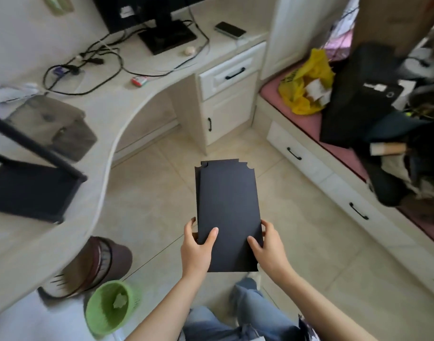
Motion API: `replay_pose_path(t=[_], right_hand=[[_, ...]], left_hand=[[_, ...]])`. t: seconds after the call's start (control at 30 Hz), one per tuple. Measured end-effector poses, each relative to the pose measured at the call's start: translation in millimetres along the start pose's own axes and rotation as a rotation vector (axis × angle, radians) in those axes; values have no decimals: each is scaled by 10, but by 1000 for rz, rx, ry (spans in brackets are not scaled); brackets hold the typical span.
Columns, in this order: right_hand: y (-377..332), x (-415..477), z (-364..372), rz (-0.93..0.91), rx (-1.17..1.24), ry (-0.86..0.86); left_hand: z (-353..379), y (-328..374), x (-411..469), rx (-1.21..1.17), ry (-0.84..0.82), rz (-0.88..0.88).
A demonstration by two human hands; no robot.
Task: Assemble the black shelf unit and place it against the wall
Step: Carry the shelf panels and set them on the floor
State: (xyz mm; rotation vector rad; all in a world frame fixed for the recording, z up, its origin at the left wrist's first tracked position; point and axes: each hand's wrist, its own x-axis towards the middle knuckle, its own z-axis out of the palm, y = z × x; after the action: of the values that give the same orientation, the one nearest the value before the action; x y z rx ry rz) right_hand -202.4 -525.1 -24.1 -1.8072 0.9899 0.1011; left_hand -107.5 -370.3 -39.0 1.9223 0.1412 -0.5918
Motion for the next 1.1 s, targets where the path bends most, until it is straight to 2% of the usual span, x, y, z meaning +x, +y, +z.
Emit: replay_pose_path(t=[0.27, 0.6, 0.9, 1.1], right_hand=[[443, 534, -981, 89, 59, 73], [1054, 1104, -1623, 235, 184, 248], [1966, 1916, -1617, 376, 249, 291], [2996, 2577, -1308, 429, 275, 279]], left_hand=[[1192, 468, 141, 65, -131, 49], [2390, 576, 538, 236, -327, 42], [3365, -28, 1262, 341, -428, 19], [4044, -890, 1802, 389, -459, 5]])
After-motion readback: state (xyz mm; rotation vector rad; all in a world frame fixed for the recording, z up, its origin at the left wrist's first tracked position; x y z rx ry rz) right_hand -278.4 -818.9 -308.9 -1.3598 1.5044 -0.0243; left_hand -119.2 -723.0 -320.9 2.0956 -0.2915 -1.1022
